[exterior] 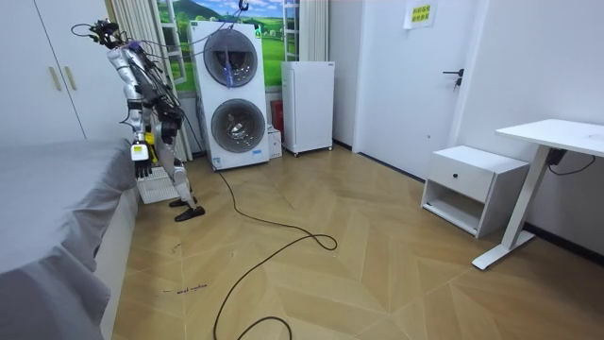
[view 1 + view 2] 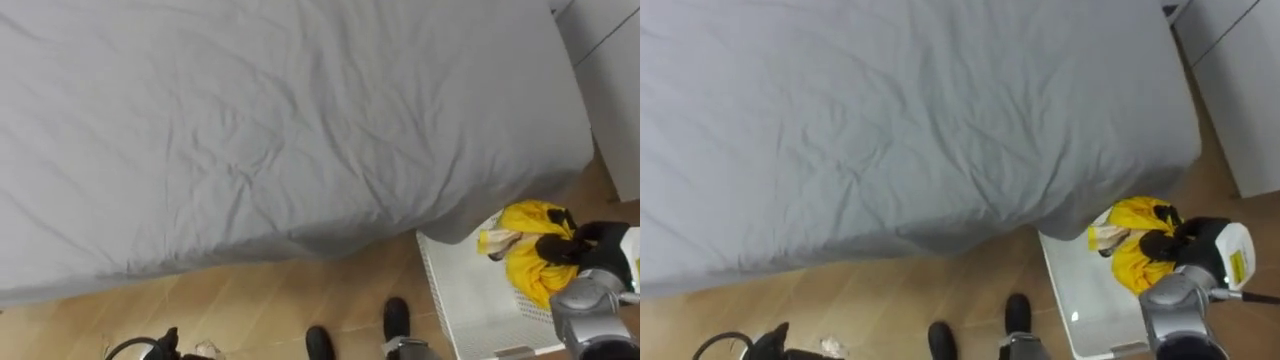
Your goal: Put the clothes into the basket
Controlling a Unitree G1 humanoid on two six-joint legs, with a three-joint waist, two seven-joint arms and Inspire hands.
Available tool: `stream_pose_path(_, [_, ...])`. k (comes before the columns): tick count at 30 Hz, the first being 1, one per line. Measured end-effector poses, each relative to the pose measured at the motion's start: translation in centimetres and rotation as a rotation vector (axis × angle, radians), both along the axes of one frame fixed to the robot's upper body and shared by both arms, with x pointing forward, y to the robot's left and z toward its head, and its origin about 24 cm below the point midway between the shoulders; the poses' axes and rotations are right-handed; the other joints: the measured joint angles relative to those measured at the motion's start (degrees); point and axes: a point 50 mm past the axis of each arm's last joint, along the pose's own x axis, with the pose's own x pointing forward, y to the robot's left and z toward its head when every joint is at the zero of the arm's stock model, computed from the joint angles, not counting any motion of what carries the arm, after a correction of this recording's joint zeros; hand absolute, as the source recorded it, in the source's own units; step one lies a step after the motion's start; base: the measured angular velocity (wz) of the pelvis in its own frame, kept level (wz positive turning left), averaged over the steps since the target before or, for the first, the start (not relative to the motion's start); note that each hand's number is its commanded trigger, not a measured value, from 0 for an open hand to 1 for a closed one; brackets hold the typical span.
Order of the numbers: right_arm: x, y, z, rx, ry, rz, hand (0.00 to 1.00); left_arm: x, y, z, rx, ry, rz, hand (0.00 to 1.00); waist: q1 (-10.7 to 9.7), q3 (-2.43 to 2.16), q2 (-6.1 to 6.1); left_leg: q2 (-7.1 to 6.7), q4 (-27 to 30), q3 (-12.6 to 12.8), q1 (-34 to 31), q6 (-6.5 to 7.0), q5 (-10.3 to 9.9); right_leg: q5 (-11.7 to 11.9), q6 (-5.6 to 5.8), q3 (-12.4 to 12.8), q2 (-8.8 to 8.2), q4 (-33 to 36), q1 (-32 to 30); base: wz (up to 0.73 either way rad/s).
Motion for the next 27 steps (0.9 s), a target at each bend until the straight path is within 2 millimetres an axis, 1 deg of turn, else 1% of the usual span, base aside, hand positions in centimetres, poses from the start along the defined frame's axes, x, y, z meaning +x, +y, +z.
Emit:
stream_pose_path(1, [0.0, 0.0, 0.0, 0.0, 0.0, 0.001, 1.0, 0.0, 0.0, 0.0, -0.001, -0.001, -0.002, 0.0, 0.0, 0.0, 0.0, -0.28, 0.0, 0.0, -0.2, 0.04, 0.0, 0.0, 0.05, 0.0, -0.08, 0.1, -0.3, 0.08])
stream_pose_path(2, [0.1, 0.0, 0.1, -0.004, -0.001, 0.004, 0.83, 0.1, 0.0, 0.0, -0.001, -0.002, -0.005, 0.0, 0.0, 0.07, 0.03, -0.55, 0.0, -0.1, -0.6, 0.16, 0.2, 0.0, 0.12, -0.1, -0.27, 0.2, -0.7, 0.05])
stream_pose_path(3, [0.2, 0.0, 0.1, -0.006, -0.002, 0.006, 0.0, 0.1, -0.1, 0.0, 0.0, -0.002, -0.006, 0.0, 0.0, 0.08, 0.05, -0.59, 0.0, -0.1, -1.1, 0.25, 0.3, 0.0, 0.19, -0.1, -0.38, 0.3, -1.2, 0.05])
stream_pose_path(6, [0.2, 0.0, 0.1, -0.005, 0.0, 0.006, 0.0, 0.1, -0.1, 0.0, 0.0, -0.001, -0.009, 0.0, 0.1, 0.08, 0.06, -0.58, 0.0, -0.4, -1.9, 0.35, 0.4, 0.1, 0.3, -0.2, -0.6, 0.4, -2.0, 0.03])
stream_pose_path(9, [-0.4, 0.0, -0.5, -0.002, 0.036, 0.0, 0.0, 0.4, -0.2, 0.1, 0.001, -0.007, -0.02, 0.0, 0.1, 0.06, 0.11, -0.66, 0.1, -1.3, -2.3, 0.36, 0.4, 0.1, 0.33, -1.3, -0.51, 0.2, -1.9, 0.12])
stream_pose_path(15, [-0.8, 0.2, -0.9, 0.011, 0.039, -0.008, 0.0, 0.4, -0.5, 0.0, -0.017, -0.011, -0.019, 0.0, 0.0, 0.02, 0.24, -0.6, 0.1, -2.5, -1.7, 0.37, 0.4, 0.1, 0.33, -1.9, -0.63, 0.2, -0.9, 0.08])
stream_pose_path(18, [-0.9, 0.1, -1.0, 0.01, 0.044, -0.009, 0.0, 0.4, -0.6, 0.0, -0.017, -0.01, -0.024, 0.0, 0.0, -0.08, 0.56, -0.62, 0.4, -2.6, -1.2, 0.38, 0.4, 0.1, 0.33, -2.1, -0.68, 0.1, -0.1, 0.04])
stream_pose_path(20, [-0.9, 0.1, -1.0, 0.01, 0.049, -0.012, 0.0, 0.6, -0.6, 0.1, -0.017, -0.013, -0.025, 0.0, 0.1, -0.03, 0.76, -0.63, 0.8, -2.7, -1.2, 0.38, 0.4, 0.1, 0.33, -2.2, -0.75, 0.1, 0.1, 0.04])
stream_pose_path(27, [-1.3, 0.0, -1.3, 0.011, 0.067, -0.019, 0.0, 0.6, -0.6, 0.1, -0.016, -0.013, -0.025, 0.0, 0.1, -0.07, 1.44, -0.65, 1.7, -2.5, -1.4, 0.47, 0.5, 0.1, 0.3, -2.0, -0.83, 0.3, 0.4, 0.0])
